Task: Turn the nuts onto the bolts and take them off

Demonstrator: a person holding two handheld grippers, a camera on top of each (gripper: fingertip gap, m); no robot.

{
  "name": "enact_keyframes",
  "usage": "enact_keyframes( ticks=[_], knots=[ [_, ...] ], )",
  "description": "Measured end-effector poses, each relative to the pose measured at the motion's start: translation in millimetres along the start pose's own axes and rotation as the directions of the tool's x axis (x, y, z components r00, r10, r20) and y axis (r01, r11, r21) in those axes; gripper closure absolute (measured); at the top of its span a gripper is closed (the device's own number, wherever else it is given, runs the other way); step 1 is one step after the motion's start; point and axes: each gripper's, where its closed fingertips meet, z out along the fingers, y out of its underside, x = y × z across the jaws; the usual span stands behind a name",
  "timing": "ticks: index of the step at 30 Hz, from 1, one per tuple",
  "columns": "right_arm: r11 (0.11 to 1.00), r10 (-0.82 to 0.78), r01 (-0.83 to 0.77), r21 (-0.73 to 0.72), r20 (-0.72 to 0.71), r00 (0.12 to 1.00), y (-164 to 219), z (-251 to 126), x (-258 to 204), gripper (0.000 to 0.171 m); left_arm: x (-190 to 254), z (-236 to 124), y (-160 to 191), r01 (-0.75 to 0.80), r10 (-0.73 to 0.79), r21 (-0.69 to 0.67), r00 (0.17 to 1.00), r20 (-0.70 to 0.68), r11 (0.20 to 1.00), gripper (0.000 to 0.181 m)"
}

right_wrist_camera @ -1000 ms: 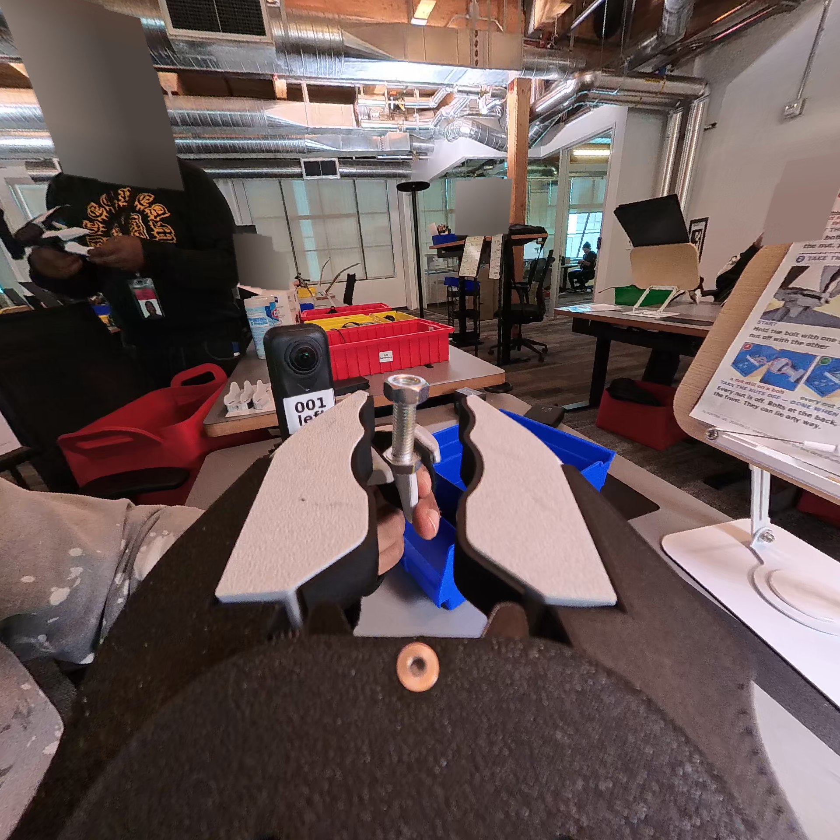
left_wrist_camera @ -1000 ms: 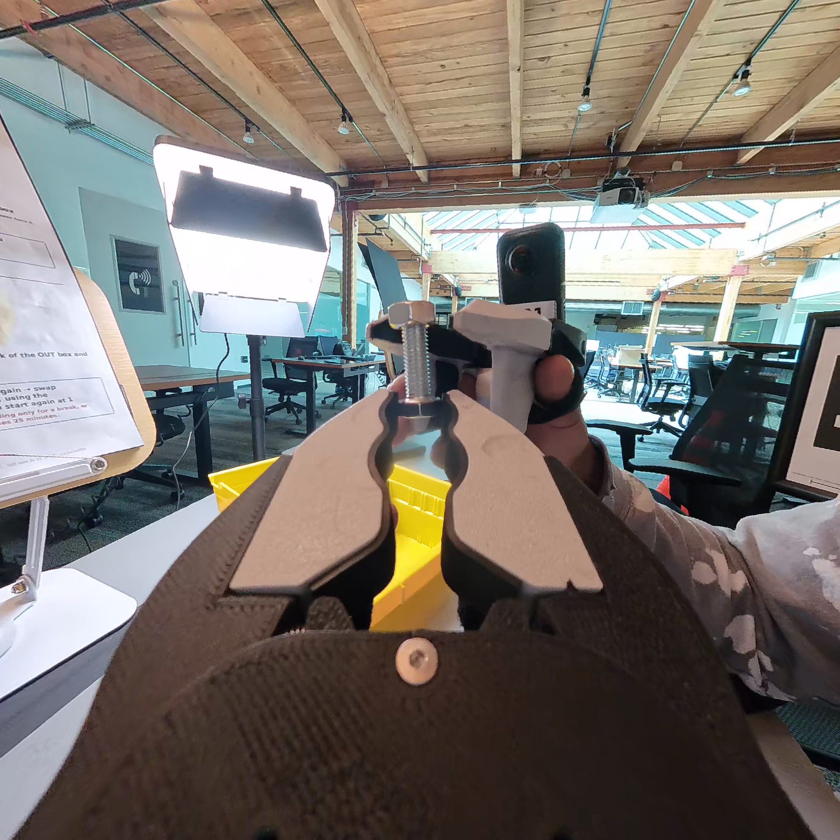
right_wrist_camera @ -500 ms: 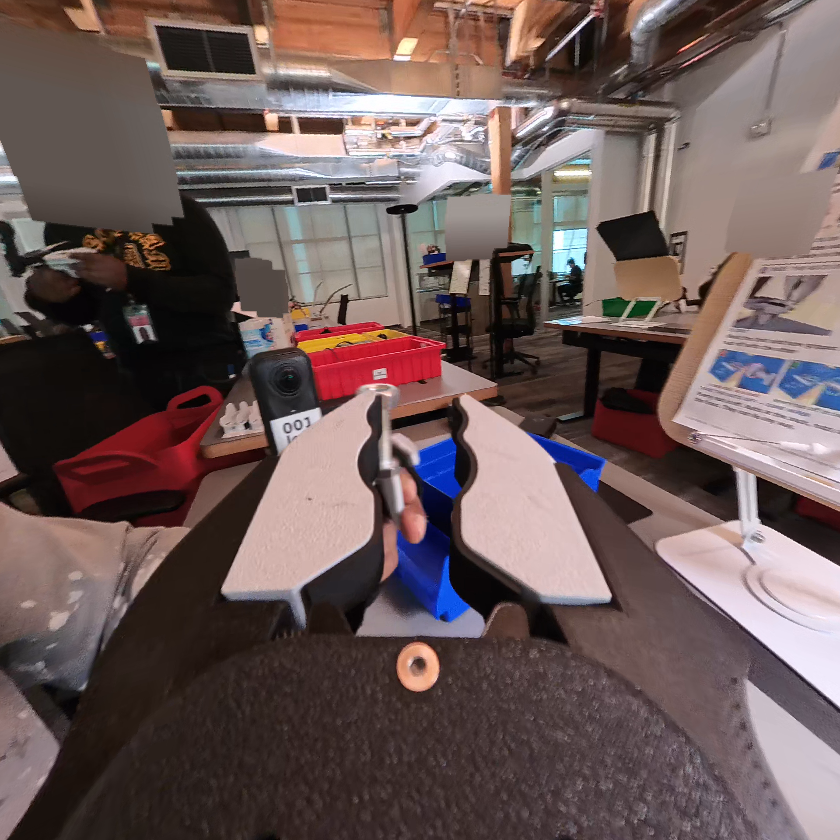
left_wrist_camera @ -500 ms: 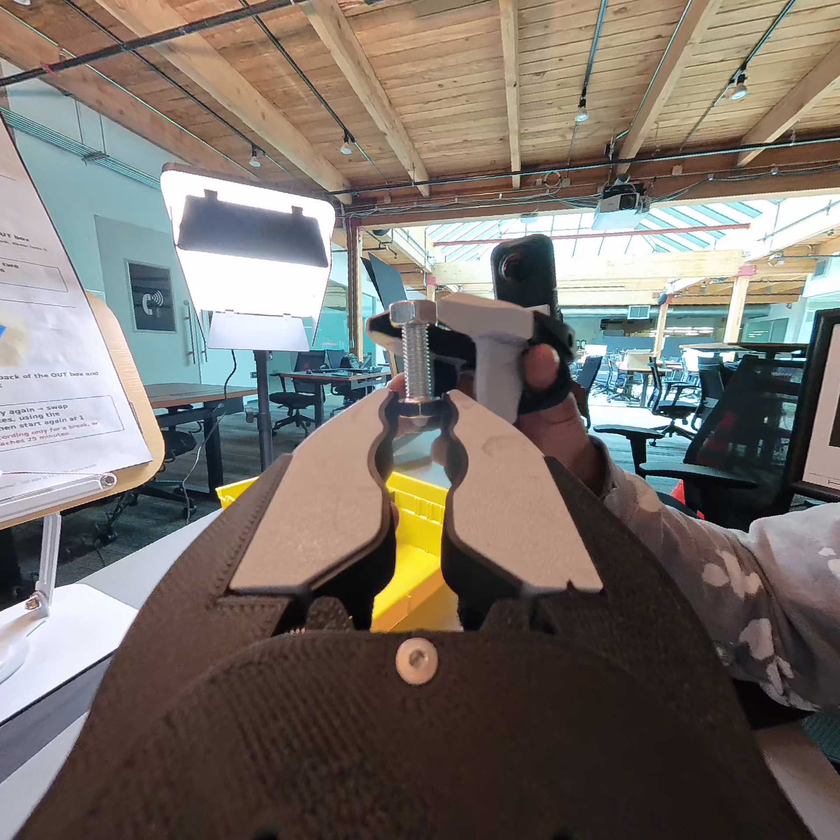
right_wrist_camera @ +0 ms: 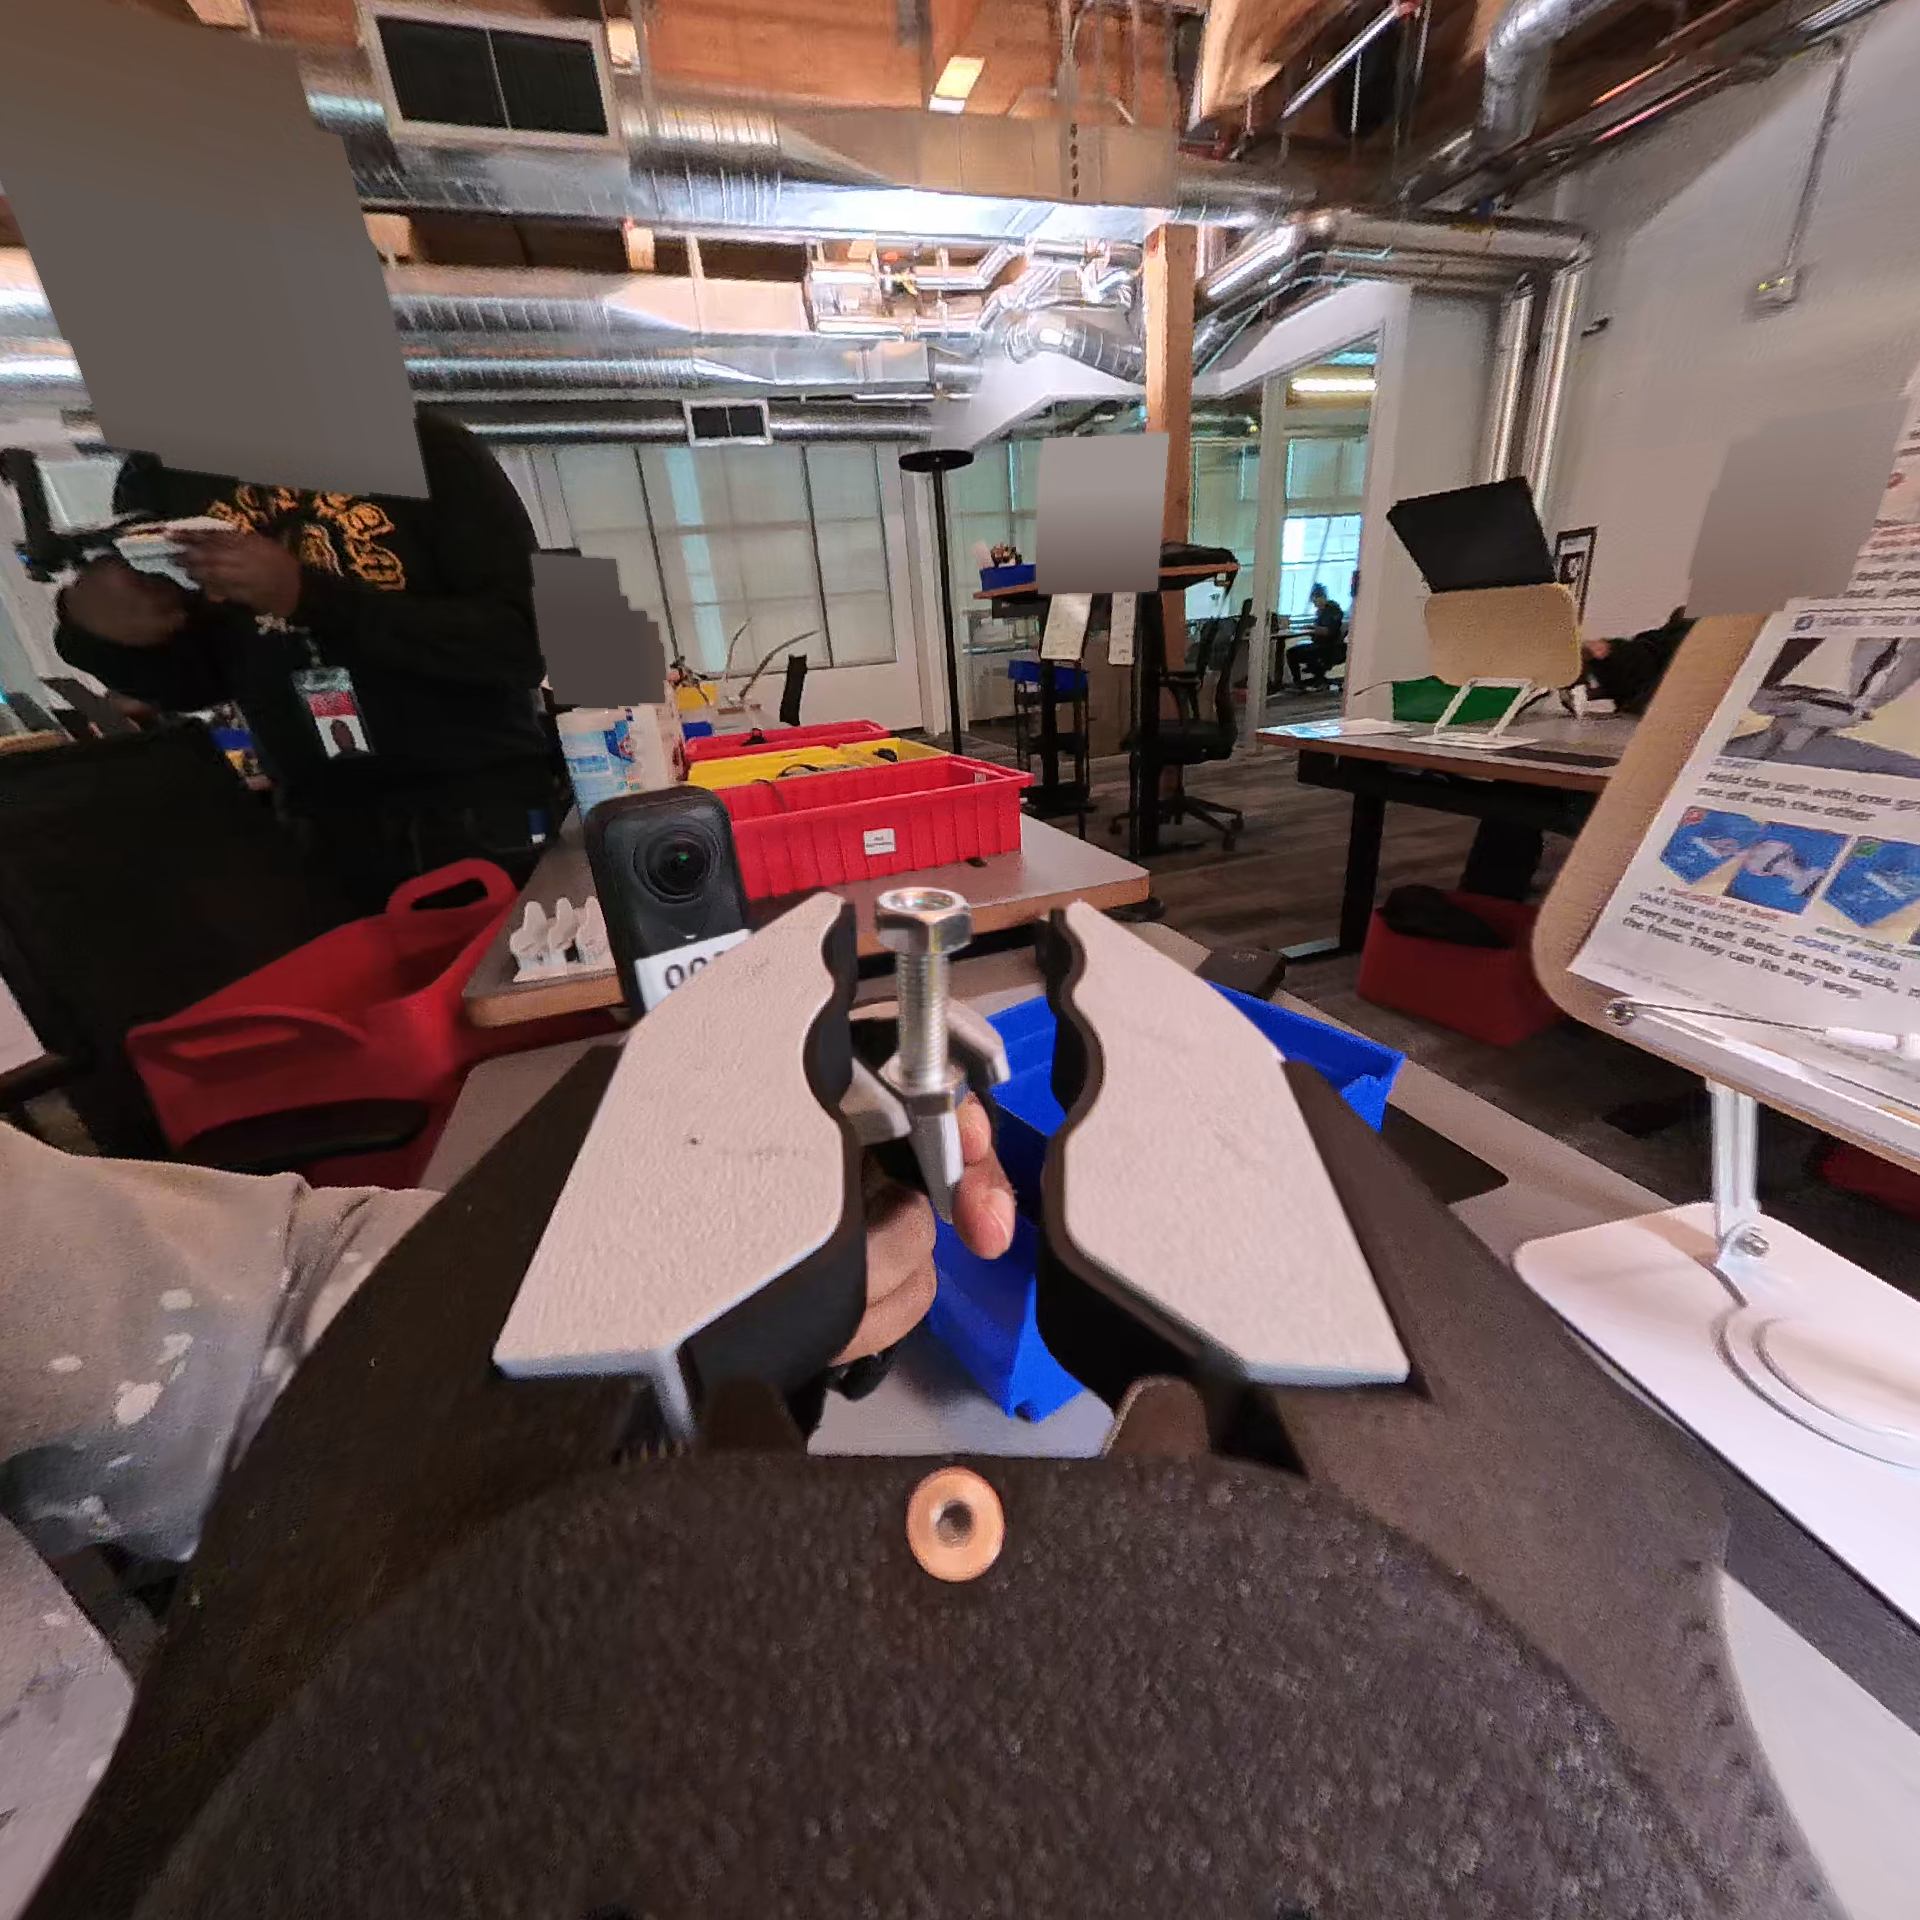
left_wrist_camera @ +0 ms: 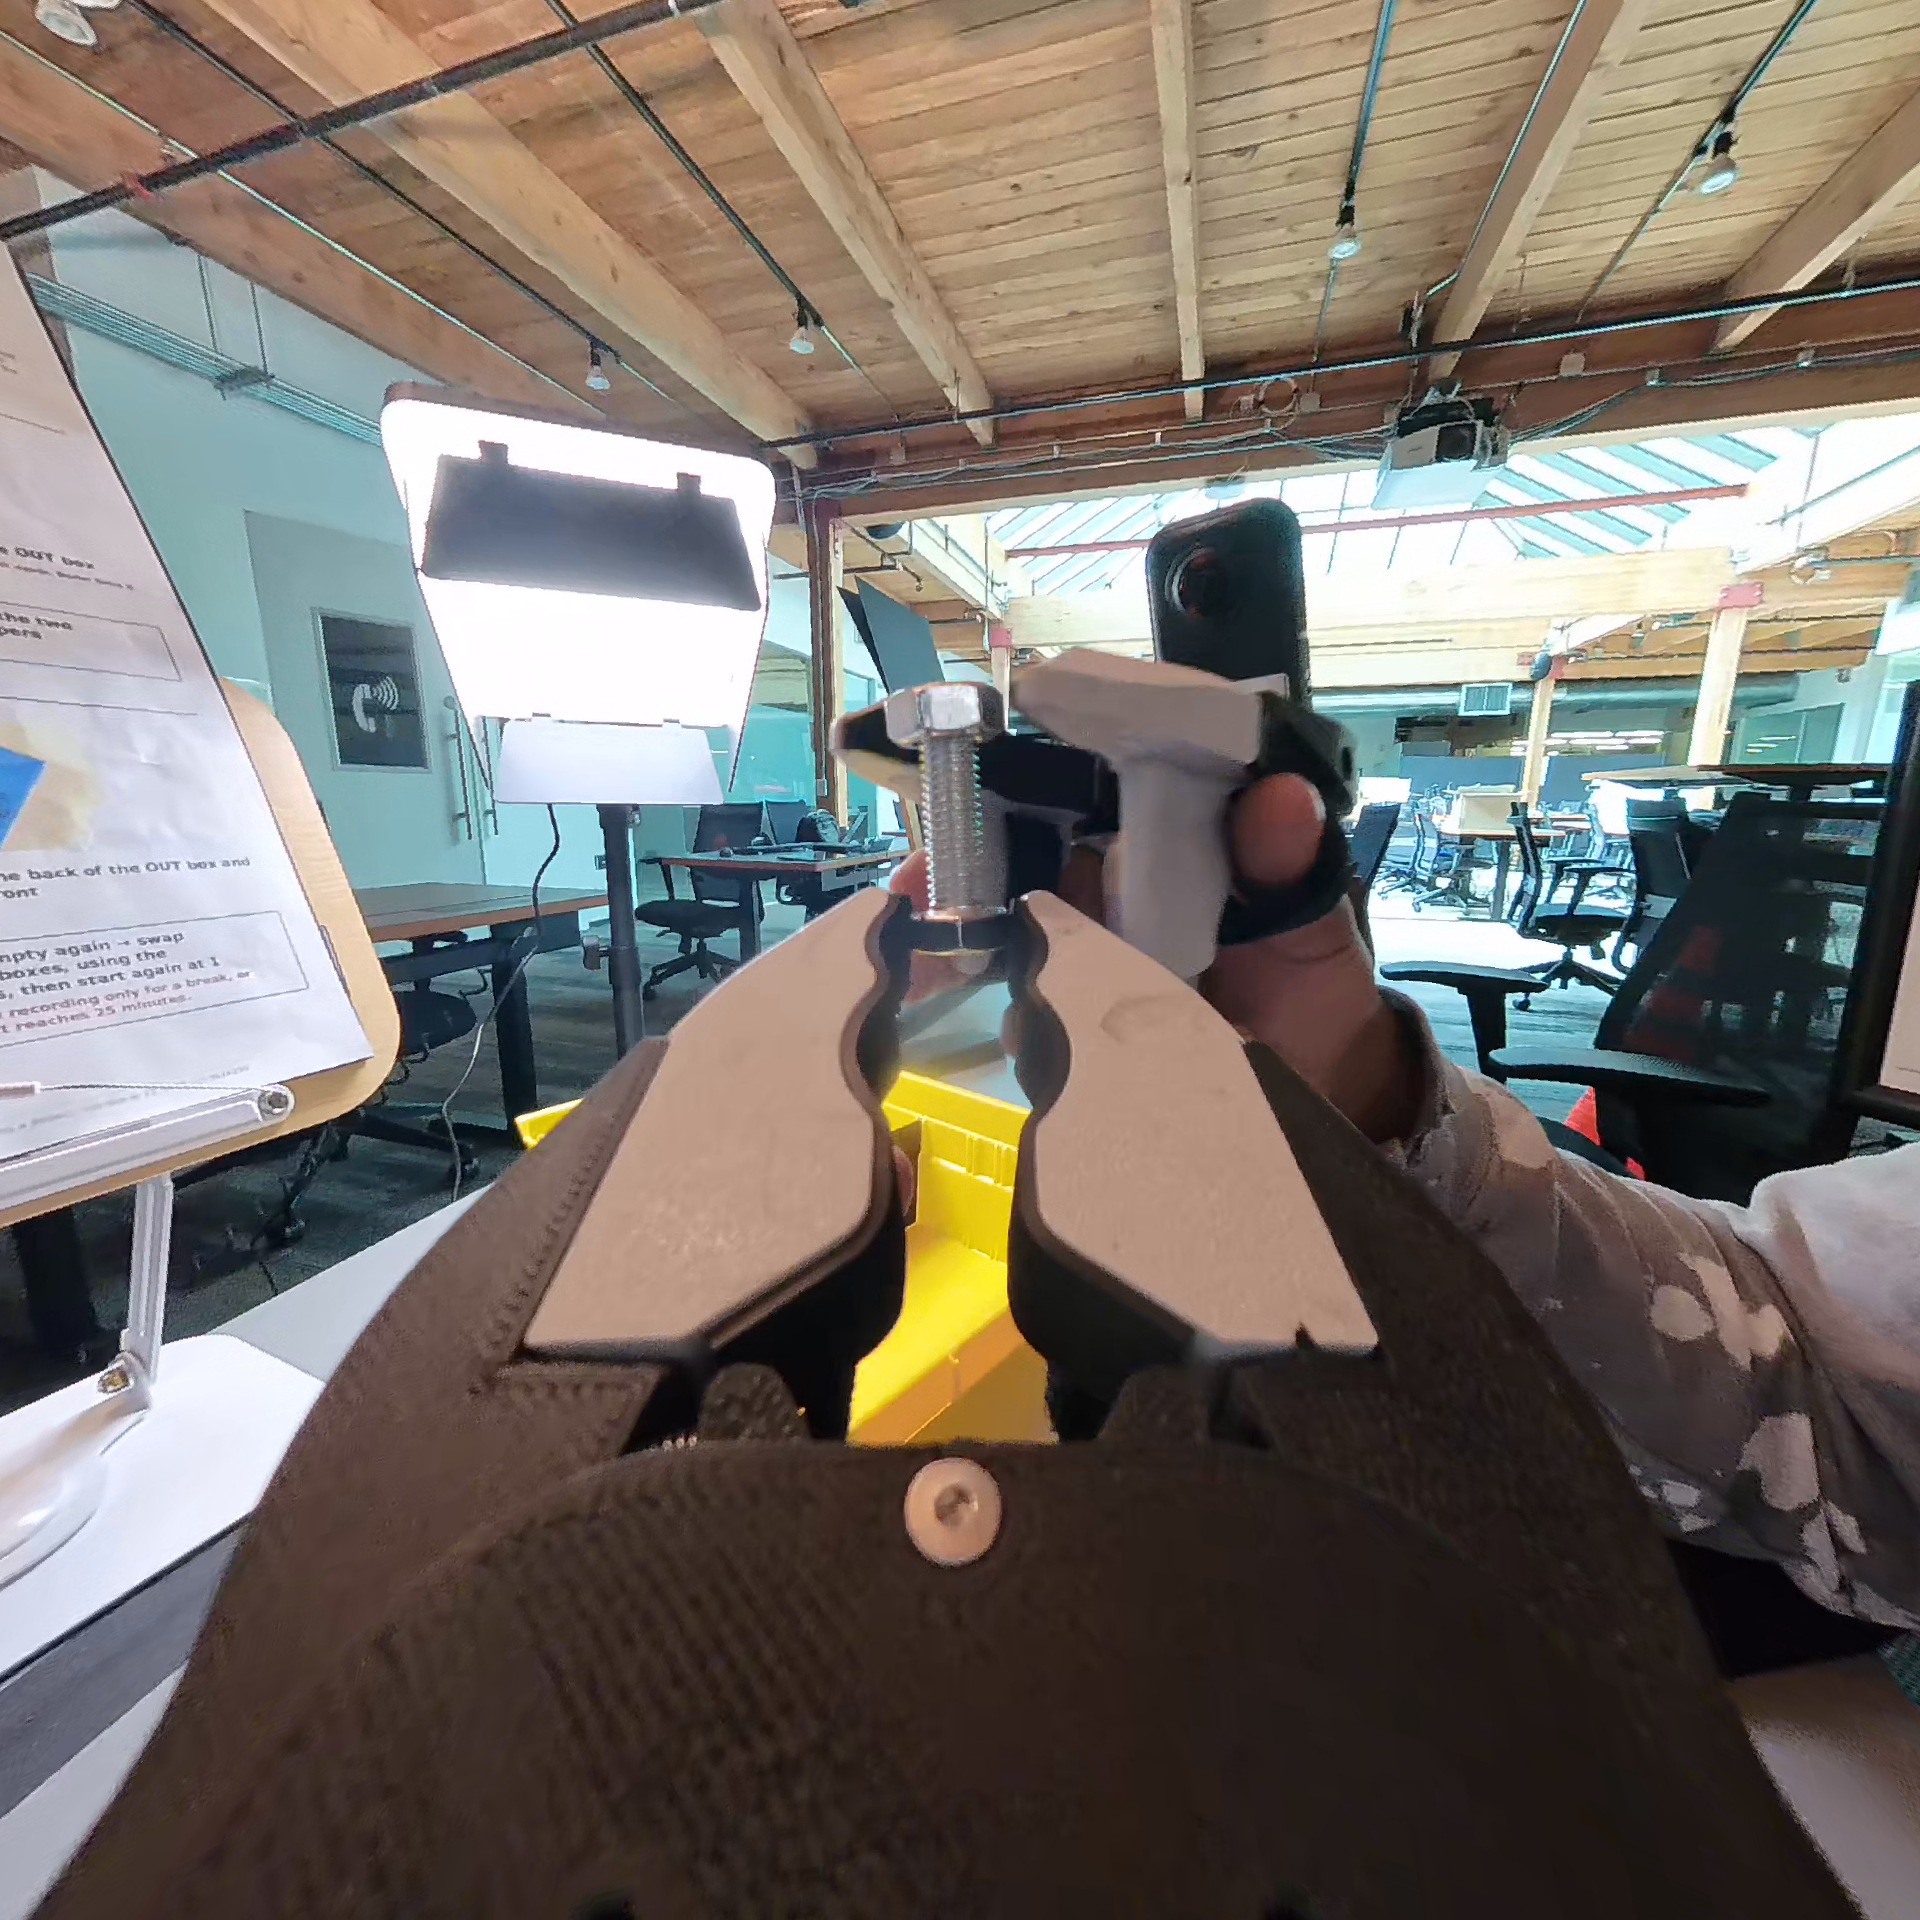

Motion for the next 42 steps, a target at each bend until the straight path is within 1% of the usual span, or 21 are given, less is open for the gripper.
enact_keyframes(
  ticks=[2, 3, 5, 8, 12, 14, 15, 16, 19, 23, 25, 26, 27, 30, 32, 35, 39, 42],
  knots=[
    [1.0, -0.001, 0.001, 0.012, -0.016, 1.0, -1, -2, 6, 0.136, 0, -1, -3, 0.007, -0.007, 0.014, 1.0, -0.001, 1.0, 0.162],
    [0.999, 0.027, -0.027, 0.02, -0.045, 0.999, -3, -6, 14, 0.147, 1, -3, -7, 0.011, -0.01, 0.032, 1.0, -0.015, 0.999, 0.162],
    [0.998, 0.045, -0.04, 0.056, -0.103, 0.994, -9, -16, 31, 0.15, 0, -4, -10, 0.0, 0.001, 0.031, 1.0, -0.01, 1.0, 0.162],
    [0.997, 0.05, -0.046, 0.065, -0.062, 0.997, -13, -16, 24, 0.144, -1, -3, -9, 0.002, -0.002, 0.025, 1.0, -0.002, 1.0, 0.162],
    [1.0, 0.011, -0.011, 0.009, 0.007, 1.0, -1, -1, 0, 0.135, -1, -1, 0, 0.004, -0.004, 0.004, 1.0, 0.0, 1.0, 0.162],
    [1.0, -0.007, 0.007, 0.015, -0.013, 1.0, -1, -1, 4, 0.138, -1, -1, -2, 0.001, -0.001, 0.01, 1.0, 0.003, 1.0, 0.162],
    [1.0, 0.007, -0.007, 0.026, -0.014, 1.0, -3, -4, 7, 0.146, -1, -2, -4, 0.001, -0.001, 0.017, 1.0, -0.002, 1.0, 0.162],
    [0.999, 0.022, -0.022, 0.04, -0.007, 1.0, -6, -7, 9, 0.148, -1, -2, -5, -0.002, 0.002, 0.016, 1.0, 0.001, 1.0, 0.163],
    [0.998, 0.031, -0.033, 0.053, 0.037, 0.999, -11, -11, 4, 0.14, -2, -3, -6, -0.013, 0.013, 0.008, 1.0, -0.002, 1.0, 0.162],
    [1.0, 0.004, -0.003, -0.028, 0.059, 0.998, 6, 0, -3, 0.132, 0, 1, 6, -0.044, 0.043, -0.056, 0.999, -0.009, 0.998, 0.162],
    [0.994, -0.033, 0.038, -0.106, 0.049, 0.998, 22, 5, -2, 0.132, -4, 4, 19, -0.079, 0.082, -0.154, 0.997, 0.015, 0.985, 0.162],
    [0.991, -0.052, 0.057, -0.122, 0.038, 0.998, 26, 6, 0, 0.132, -7, 4, 24, -0.075, 0.082, -0.195, 0.996, 0.025, 0.978, 0.162],
    [0.992, -0.051, 0.055, -0.117, 0.032, 0.998, 26, 6, 2, 0.132, -9, 4, 26, -0.058, 0.066, -0.201, 0.997, 0.033, 0.978, 0.162],
    [0.995, -0.005, 0.006, -0.096, 0.013, 1.0, 22, 2, 11, 0.132, -18, 2, 29, -0.015, 0.026, -0.203, 0.998, 0.053, 0.979, 0.162],
    [0.997, -0.014, 0.012, -0.082, -0.018, 1.0, 17, -2, 17, 0.132, -23, 0, 29, -0.01, 0.024, -0.199, 0.998, 0.066, 0.98, 0.162],
    [0.998, -0.018, 0.016, -0.067, -0.027, 0.999, 10, -7, 18, 0.132, -28, -4, 23, -0.018, 0.034, -0.185, 0.996, 0.08, 0.983, 0.162],
    [0.996, -0.052, 0.048, -0.078, -0.052, 0.997, 8, -10, 21, 0.132, -35, -8, 14, -0.023, 0.04, -0.16, 0.994, 0.104, 0.987, 0.162],
    [0.997, -0.042, 0.036, -0.075, -0.077, 0.996, 7, -15, 31, 0.132, -40, -11, 10, -0.027, 0.045, -0.15, 0.992, 0.118, 0.988, 0.162]
  ],
)
